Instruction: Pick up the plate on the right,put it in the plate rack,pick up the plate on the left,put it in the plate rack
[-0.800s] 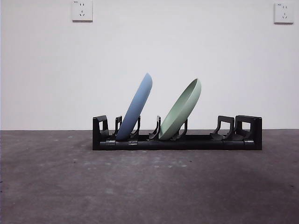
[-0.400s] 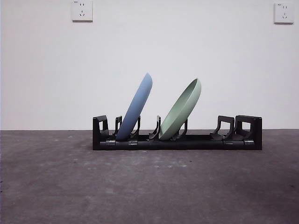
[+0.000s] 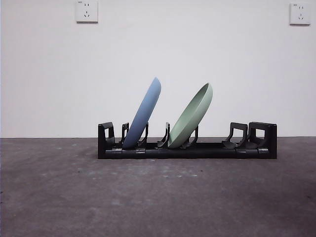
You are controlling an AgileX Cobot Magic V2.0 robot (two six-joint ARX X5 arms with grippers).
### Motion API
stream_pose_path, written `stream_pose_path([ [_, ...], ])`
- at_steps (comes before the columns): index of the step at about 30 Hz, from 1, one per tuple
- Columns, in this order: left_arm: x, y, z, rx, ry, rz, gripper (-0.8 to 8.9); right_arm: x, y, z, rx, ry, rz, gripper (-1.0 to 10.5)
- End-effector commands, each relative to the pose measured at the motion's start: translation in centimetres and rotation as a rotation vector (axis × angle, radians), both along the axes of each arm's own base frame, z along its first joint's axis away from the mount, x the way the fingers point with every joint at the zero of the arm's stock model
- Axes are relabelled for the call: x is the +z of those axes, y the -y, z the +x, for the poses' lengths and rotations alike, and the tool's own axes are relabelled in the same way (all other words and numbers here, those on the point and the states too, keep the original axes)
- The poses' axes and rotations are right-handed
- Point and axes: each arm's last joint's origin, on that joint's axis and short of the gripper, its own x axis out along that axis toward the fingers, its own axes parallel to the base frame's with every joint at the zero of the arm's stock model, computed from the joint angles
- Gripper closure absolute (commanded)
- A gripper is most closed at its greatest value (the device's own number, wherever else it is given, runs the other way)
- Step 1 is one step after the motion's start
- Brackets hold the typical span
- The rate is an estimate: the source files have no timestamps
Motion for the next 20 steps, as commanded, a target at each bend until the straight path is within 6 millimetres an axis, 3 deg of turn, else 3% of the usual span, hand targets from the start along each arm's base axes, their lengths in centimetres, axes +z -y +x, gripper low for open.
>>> stream_pose_path([
  [1, -0.32, -0.04, 0.07, 0.008, -0.008, -0.007, 8.17, -0.34, 0.01, 0.06, -0.003, -0.005, 0.011, 9.5],
  [20, -0.37, -0.04, 0.10, 0.008, -0.015, -0.006, 8.17, -0.35, 0.01, 0.06, -0.003, -0.006, 0.011, 9.5],
])
